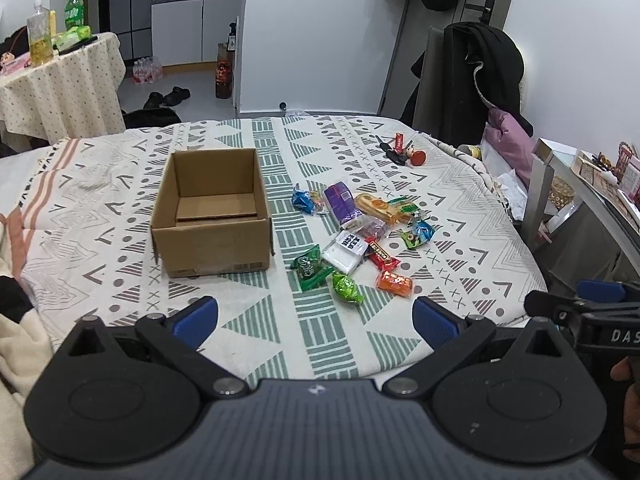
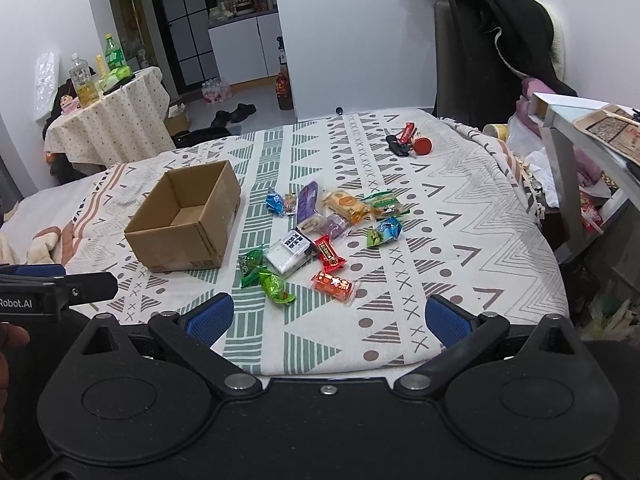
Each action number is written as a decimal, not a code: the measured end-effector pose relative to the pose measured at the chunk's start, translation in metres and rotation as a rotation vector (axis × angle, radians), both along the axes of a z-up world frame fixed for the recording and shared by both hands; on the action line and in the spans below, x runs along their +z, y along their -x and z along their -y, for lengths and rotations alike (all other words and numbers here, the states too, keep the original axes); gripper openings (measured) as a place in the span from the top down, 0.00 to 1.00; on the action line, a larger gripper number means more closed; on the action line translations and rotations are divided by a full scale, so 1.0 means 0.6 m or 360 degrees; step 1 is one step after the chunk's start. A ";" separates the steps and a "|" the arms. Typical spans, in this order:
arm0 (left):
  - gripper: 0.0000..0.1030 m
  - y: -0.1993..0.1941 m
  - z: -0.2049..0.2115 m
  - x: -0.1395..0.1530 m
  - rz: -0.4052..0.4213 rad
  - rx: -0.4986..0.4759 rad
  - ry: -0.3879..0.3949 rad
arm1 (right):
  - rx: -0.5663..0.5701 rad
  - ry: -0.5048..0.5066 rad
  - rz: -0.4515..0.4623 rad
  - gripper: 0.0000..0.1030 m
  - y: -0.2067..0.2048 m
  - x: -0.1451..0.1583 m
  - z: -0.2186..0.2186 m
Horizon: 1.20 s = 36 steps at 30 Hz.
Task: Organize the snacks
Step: 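Grasp the green candy packet with the left gripper while the right grasps an orange candy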
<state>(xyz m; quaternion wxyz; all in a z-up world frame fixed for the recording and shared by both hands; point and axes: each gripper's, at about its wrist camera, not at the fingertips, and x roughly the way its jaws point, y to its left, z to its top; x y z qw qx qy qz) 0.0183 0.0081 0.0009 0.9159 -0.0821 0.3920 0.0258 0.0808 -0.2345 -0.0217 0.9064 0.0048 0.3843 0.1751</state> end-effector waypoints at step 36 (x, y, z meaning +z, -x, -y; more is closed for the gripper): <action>0.30 -0.245 0.032 -0.208 -0.0390 0.0119 0.0218 | 0.0156 -0.0238 -0.0498 0.43 -0.234 -0.191 -0.018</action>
